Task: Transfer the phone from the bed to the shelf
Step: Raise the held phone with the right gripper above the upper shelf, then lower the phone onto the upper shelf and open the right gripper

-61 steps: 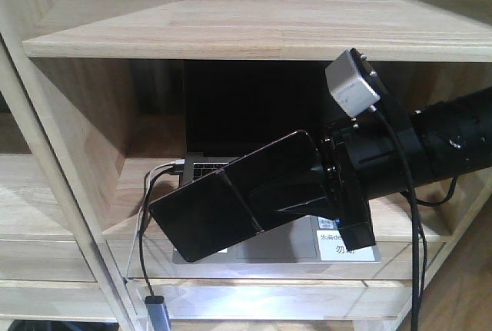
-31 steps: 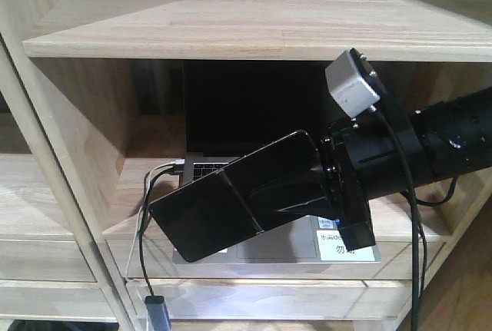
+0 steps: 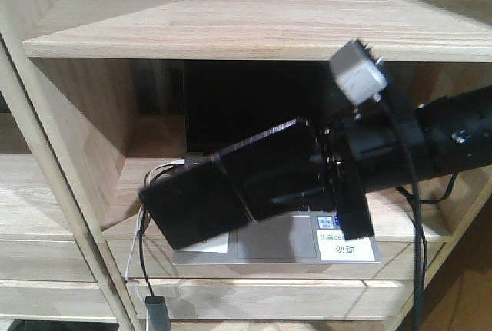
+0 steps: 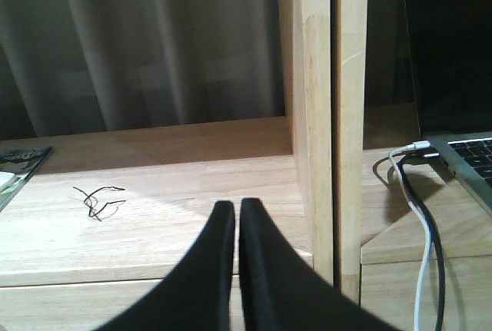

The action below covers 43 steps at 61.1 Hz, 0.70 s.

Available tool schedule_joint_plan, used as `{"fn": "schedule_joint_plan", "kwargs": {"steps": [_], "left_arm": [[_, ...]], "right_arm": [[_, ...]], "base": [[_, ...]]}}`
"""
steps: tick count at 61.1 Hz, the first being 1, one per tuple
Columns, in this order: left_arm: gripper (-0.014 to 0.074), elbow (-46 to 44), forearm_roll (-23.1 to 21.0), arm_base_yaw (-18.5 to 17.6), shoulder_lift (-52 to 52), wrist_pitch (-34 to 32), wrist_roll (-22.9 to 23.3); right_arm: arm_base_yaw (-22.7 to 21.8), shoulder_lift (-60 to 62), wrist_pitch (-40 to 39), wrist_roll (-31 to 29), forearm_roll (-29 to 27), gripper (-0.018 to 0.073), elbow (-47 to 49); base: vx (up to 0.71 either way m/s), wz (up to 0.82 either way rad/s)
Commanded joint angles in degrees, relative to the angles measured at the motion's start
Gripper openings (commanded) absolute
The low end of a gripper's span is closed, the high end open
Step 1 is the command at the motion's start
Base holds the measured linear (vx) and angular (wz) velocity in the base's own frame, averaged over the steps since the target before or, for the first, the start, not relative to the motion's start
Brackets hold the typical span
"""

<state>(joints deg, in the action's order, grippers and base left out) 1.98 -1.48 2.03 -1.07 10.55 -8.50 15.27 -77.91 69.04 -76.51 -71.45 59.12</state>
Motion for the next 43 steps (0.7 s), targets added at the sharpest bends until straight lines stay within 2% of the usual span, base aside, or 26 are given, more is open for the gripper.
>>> {"fn": "schedule_joint_plan", "kwargs": {"steps": [1,11,23,36,43], "left_arm": [[0.0001,-1.32,-0.52,0.18,-0.34,-4.17,0.33],[0.0001,-1.32,-0.52,0.18,-0.34,-4.17,0.33],[0.0001,-1.32,-0.52,0.18,-0.34,-4.17,0.33],[0.0001,-1.32,-0.52,0.18,-0.34,-4.17,0.33],[0.0001,-1.32,-0.52,0.18,-0.34,-4.17,0.33]], "right_arm": [[-0.03,3.29,1.31,-0.22,-9.66,-0.0003,1.84],[-0.03,5.96,-3.41,-0.3,-15.15,-0.0003,2.24],[-0.03,6.76,-7.14,0.22,-14.9,-0.0003,10.14],[-0.03,5.17,-17.9,2.57,-14.7,-0.0003,21.4],[0.06,2.29,-18.96,2.81,-14.7,-0.0003,27.4]], "base": [[0.0,0.0],[0.0,0.0],[0.0,0.0],[0.0,0.0],[0.0,0.0]]}}
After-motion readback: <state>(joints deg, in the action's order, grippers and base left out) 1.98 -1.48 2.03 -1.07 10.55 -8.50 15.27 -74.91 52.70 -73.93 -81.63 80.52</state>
